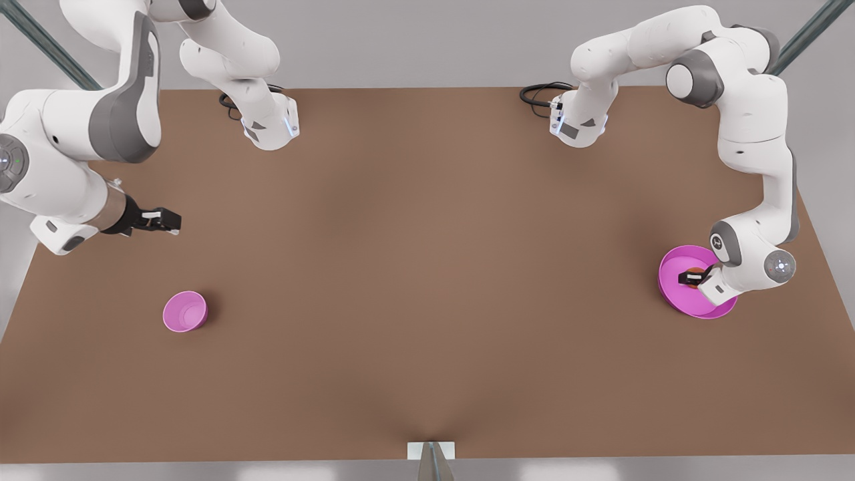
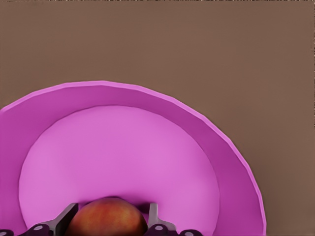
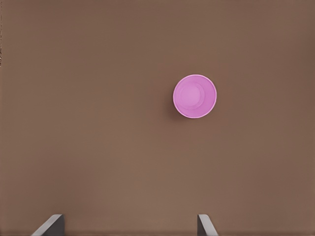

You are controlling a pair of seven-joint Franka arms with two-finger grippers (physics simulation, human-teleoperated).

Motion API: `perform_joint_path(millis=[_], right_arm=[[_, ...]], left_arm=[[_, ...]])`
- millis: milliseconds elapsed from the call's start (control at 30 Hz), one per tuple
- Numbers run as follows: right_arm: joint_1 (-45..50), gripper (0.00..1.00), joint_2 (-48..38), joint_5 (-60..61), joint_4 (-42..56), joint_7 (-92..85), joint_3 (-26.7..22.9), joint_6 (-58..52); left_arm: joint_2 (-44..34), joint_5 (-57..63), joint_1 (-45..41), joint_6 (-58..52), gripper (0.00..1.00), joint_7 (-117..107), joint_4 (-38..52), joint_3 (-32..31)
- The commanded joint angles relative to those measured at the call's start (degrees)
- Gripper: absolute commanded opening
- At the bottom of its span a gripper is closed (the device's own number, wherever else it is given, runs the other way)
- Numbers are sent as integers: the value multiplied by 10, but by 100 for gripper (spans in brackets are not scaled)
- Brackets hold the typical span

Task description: Use the left arm to pick up the apple from the plate, transfer it to the gripper of the right arm, and then use the right arm to place it into the bowl

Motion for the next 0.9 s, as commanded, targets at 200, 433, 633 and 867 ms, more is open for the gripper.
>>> perform_joint_path(millis=[200,433,633,867], right_arm=[[16,100,51,23,16,2,1,27],[6,100,286,390,80,-235,32,92],[-29,100,454,515,145,-441,187,229],[-24,100,468,523,144,-742,251,376]], left_arm=[[-49,-288,-123,-409,71,-186,150,-72],[161,-470,-177,-391,71,-326,358,-313],[216,-600,-231,-174,71,-443,460,-323],[230,-646,-240,-172,71,-436,463,-339]])
